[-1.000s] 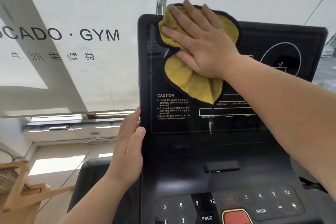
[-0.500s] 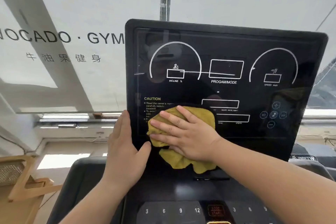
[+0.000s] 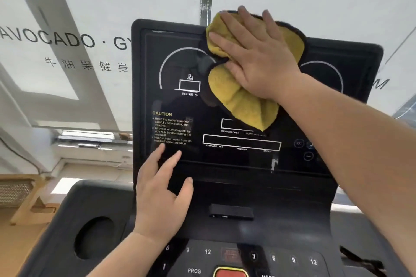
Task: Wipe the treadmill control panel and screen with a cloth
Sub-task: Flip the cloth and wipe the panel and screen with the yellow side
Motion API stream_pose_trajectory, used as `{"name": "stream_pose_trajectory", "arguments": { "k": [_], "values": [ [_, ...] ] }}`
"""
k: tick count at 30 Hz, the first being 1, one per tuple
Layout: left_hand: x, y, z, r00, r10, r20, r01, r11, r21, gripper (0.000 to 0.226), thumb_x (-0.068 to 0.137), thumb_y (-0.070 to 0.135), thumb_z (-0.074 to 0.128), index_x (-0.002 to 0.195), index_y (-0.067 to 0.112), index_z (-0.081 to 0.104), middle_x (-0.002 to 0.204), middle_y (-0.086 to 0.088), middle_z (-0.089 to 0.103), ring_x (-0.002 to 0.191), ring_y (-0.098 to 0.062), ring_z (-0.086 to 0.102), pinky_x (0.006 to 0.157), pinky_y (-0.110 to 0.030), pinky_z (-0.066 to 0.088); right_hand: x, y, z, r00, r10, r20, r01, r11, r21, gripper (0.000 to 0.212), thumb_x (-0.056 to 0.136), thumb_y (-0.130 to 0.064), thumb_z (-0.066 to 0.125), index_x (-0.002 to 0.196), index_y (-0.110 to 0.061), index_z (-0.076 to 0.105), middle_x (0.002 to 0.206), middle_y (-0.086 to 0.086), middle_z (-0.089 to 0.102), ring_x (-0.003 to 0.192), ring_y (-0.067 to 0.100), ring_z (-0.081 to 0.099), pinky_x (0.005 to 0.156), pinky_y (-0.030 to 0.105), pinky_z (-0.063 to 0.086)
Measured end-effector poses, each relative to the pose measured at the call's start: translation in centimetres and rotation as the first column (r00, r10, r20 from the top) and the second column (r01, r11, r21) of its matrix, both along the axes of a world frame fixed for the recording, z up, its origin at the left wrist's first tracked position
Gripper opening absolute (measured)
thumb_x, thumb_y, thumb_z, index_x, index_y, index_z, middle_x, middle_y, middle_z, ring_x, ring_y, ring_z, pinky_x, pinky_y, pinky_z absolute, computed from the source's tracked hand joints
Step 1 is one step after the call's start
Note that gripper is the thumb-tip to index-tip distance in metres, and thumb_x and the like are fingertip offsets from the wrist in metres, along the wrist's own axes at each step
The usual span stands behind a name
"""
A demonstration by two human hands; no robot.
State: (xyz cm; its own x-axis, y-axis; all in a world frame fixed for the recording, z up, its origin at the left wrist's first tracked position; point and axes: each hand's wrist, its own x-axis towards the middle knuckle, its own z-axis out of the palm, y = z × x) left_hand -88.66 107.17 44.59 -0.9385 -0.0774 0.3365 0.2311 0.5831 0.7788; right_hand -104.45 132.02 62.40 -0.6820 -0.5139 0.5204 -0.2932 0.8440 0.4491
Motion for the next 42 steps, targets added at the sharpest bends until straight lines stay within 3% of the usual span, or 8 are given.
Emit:
{"name": "stream_pose_trajectory", "arguments": {
  "k": [4, 10, 14, 16, 26, 31, 37, 42],
  "values": [
    [0.6, 1.0, -1.2, 0.999, -0.028, -0.021, 0.027, 0.998, -0.055, 0.053, 0.080, 0.037, 0.066, 0.131, 0.026, 0.065, 0.147, 0.013, 0.044, 0.136, -0.004, 0.035, 0.116, -0.041, 0.032, 2.0, -1.8, -4.3, 0.999, 0.015, -0.043, -0.014, 0.999, 0.033, 0.061, 0.106, -0.053, 0.035, 0.163, -0.033, 0.024, 0.173, 0.002, 0.014, 0.159, 0.037, 0.010, 0.125, 0.065, 0.005],
    [0.4, 0.3, -2.7, 0.993, -0.061, -0.099, 0.031, 0.959, -0.283, 0.057, 0.081, 0.040, 0.061, 0.133, 0.016, 0.065, 0.148, -0.006, 0.051, 0.130, -0.026, 0.048, 0.117, -0.029, 0.027, 7.8, -1.7, -15.7, 0.962, 0.228, 0.153, -0.263, 0.927, 0.267, 0.065, 0.105, -0.050, 0.040, 0.164, -0.033, 0.020, 0.174, -0.001, 0.010, 0.160, 0.032, 0.007, 0.127, 0.060, 0.005],
    [-0.4, 0.0, -3.4, 0.986, -0.130, -0.107, 0.063, 0.876, -0.477, 0.057, 0.079, 0.038, 0.064, 0.131, 0.015, 0.067, 0.148, -0.012, 0.050, 0.125, -0.035, 0.052, 0.108, -0.050, 0.043, 9.4, 0.5, -18.1, 0.956, 0.246, 0.158, -0.286, 0.903, 0.321, 0.063, 0.105, -0.048, 0.038, 0.164, -0.033, 0.021, 0.173, -0.003, 0.012, 0.160, 0.029, 0.009, 0.128, 0.056, 0.004],
    [-0.5, 0.1, -3.4, 0.987, -0.138, -0.087, 0.075, 0.858, -0.508, 0.055, 0.079, 0.041, 0.062, 0.128, 0.016, 0.069, 0.149, -0.013, 0.049, 0.125, -0.036, 0.050, 0.105, -0.053, 0.045, 8.9, 1.0, -17.4, 0.952, 0.254, 0.169, -0.299, 0.889, 0.348, 0.063, 0.105, -0.048, 0.039, 0.163, -0.034, 0.022, 0.173, -0.003, 0.013, 0.160, 0.028, 0.009, 0.128, 0.055, 0.004],
    [-0.8, -0.6, -3.1, 0.981, -0.163, -0.102, 0.082, 0.836, -0.542, 0.054, 0.080, 0.042, 0.058, 0.126, 0.016, 0.070, 0.145, -0.009, 0.053, 0.121, -0.032, 0.052, 0.101, -0.047, 0.048, 2.4, 3.6, -3.0, 0.999, 0.023, -0.045, -0.023, 1.000, 0.004, 0.062, 0.104, -0.055, 0.041, 0.161, -0.034, 0.029, 0.172, 0.002, 0.018, 0.159, 0.035, 0.014, 0.126, 0.063, 0.006],
    [-1.2, 0.2, -2.4, 0.985, -0.095, -0.145, 0.015, 0.879, -0.477, 0.061, 0.078, 0.042, 0.059, 0.132, 0.013, 0.064, 0.132, -0.007, 0.062, 0.116, -0.030, 0.058, 0.099, -0.046, 0.049, 3.9, 1.2, -6.4, 0.993, -0.075, -0.092, 0.064, 0.991, -0.119, 0.065, 0.104, -0.056, 0.039, 0.163, -0.030, 0.027, 0.172, 0.005, 0.017, 0.158, 0.039, 0.012, 0.126, 0.064, 0.006],
    [-1.2, 1.0, -2.5, 0.942, -0.139, -0.305, -0.041, 0.855, -0.517, 0.055, 0.076, 0.033, 0.064, 0.125, 0.009, 0.069, 0.131, -0.013, 0.060, 0.107, -0.034, 0.059, 0.093, -0.047, 0.046, 8.7, 1.3, -15.4, 0.989, 0.120, 0.087, -0.132, 0.980, 0.149, 0.068, 0.104, -0.055, 0.039, 0.164, -0.033, 0.019, 0.174, 0.001, 0.009, 0.160, 0.034, 0.005, 0.127, 0.060, 0.000],
    [-1.5, 2.7, -2.2, 0.924, -0.258, -0.283, 0.040, 0.800, -0.599, 0.059, 0.075, 0.036, 0.066, 0.130, 0.012, 0.067, 0.141, -0.012, 0.057, 0.122, -0.034, 0.055, 0.098, -0.049, 0.046, 10.6, 4.0, -18.0, 0.960, 0.218, 0.177, -0.265, 0.911, 0.315, 0.065, 0.104, -0.049, 0.040, 0.164, -0.034, 0.020, 0.173, -0.002, 0.011, 0.160, 0.029, 0.009, 0.128, 0.056, 0.000]
  ]
}}
